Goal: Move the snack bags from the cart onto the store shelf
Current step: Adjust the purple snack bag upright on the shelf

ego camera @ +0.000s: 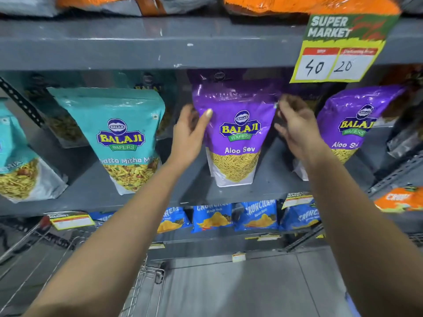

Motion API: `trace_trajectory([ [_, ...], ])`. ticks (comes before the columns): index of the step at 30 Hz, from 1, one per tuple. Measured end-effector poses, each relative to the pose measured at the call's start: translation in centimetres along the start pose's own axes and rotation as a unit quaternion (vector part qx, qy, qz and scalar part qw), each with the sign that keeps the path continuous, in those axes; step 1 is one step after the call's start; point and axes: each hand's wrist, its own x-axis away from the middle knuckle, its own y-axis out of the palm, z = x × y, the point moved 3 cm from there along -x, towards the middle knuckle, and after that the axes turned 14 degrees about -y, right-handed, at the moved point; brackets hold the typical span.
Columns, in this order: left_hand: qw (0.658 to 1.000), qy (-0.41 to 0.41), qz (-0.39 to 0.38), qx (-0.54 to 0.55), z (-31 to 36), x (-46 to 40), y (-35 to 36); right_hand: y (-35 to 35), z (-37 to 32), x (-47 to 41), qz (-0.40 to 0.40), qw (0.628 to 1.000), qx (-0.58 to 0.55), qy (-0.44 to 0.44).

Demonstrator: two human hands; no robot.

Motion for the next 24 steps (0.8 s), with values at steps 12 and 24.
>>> trace_trajectory([
  [12, 0.972, -0.194, -0.114, -0.066, -8.3, 2.6, 1.3, -1.3, 7.9, 4.8, -0.210, 0.961, 0.149, 0.096],
  [24, 0.966, -0.192, -0.121, -0.125, -12.1, 4.3, 2.0, -1.6, 11.9, 8.0, -0.213, 0.951, 0.209, 0.086],
])
